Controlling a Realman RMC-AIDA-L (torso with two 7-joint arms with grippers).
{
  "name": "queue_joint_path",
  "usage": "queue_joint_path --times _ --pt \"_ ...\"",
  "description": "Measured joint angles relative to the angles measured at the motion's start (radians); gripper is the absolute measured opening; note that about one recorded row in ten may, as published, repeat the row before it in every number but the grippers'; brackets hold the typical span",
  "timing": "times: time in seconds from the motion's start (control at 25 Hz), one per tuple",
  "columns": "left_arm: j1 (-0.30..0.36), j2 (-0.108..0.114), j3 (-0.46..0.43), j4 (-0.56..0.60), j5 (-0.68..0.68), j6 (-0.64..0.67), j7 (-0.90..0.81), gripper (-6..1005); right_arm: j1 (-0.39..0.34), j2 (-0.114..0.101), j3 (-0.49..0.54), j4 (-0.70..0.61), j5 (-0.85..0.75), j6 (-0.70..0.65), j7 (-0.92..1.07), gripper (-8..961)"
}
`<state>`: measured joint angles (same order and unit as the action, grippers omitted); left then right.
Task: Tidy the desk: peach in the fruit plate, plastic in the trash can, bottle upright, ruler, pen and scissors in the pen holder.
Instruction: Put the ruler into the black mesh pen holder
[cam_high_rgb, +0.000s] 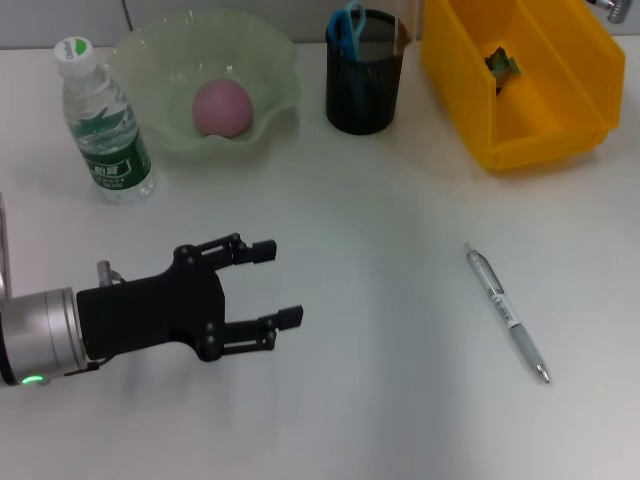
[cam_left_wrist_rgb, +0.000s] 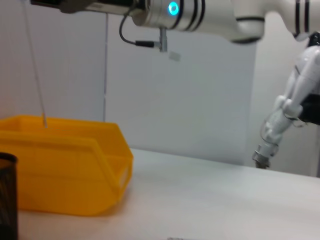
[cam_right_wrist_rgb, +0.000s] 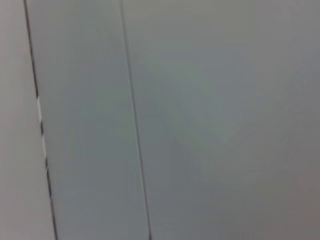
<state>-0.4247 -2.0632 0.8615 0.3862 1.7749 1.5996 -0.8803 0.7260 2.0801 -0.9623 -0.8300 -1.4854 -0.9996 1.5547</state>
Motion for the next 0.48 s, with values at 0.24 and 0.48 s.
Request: queue_joint_path --times 0.24,0.48 --pt "0.007 0.000 -0.023 -0.006 -0.036 0.000 0.024 806 0.035 0.000 -0.001 0.137 0.181 0.048 -0.184 432" --pt "0.012 0.000 -0.027 -0.007 -0.040 0.003 0.039 806 0.102 0.001 -0.002 0.283 0.266 0.106 -0.352 442"
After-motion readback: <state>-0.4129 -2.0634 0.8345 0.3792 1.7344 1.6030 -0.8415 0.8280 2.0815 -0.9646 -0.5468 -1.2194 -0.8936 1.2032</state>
